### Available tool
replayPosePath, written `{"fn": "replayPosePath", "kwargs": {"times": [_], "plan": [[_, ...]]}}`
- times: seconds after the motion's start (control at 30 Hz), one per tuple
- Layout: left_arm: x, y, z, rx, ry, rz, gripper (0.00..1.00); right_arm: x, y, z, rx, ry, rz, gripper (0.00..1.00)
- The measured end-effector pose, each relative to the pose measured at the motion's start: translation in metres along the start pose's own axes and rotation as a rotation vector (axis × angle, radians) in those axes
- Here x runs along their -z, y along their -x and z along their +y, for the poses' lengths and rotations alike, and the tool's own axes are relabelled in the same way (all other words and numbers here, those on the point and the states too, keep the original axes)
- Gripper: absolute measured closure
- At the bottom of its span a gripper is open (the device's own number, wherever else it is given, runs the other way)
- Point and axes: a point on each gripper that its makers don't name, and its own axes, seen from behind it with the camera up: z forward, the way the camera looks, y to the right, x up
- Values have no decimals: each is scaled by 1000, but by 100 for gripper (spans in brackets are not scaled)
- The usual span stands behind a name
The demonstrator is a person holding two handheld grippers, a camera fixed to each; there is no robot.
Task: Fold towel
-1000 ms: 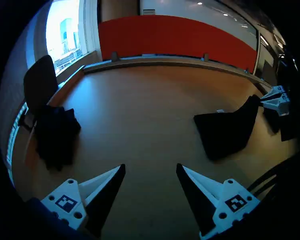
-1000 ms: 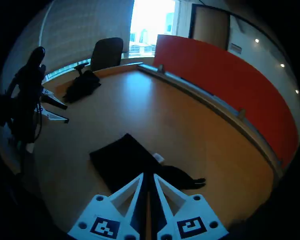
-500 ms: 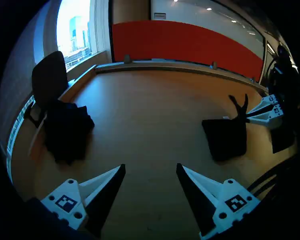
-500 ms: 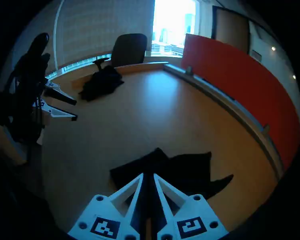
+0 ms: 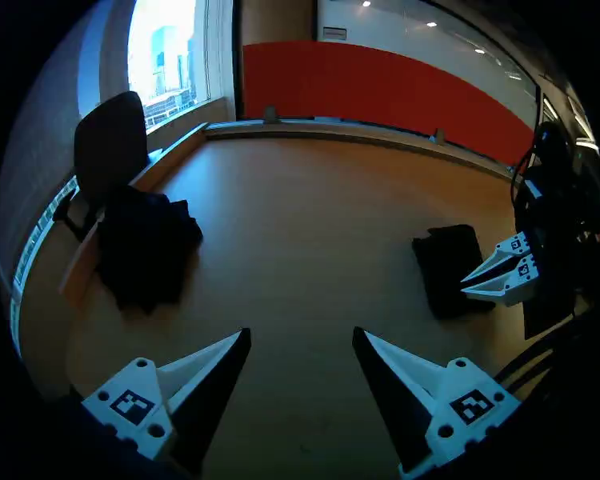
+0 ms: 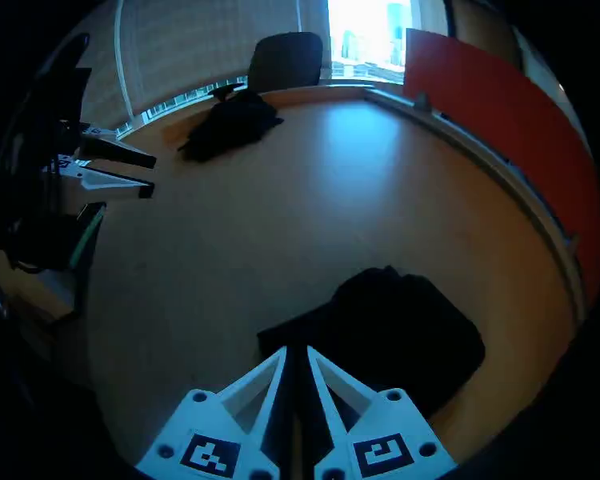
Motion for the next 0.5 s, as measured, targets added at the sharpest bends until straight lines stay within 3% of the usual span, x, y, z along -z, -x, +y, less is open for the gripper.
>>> {"fn": "replayPosePath", "kwargs": {"times": [0.3,0.5], "plan": [[-2,-2,0,2,-2,0,6,-2,-1,2,-8,-5,-2,93],[-5,-3,1,2,-3,-1,6,1,0,5,-11,4,6,65]]}}
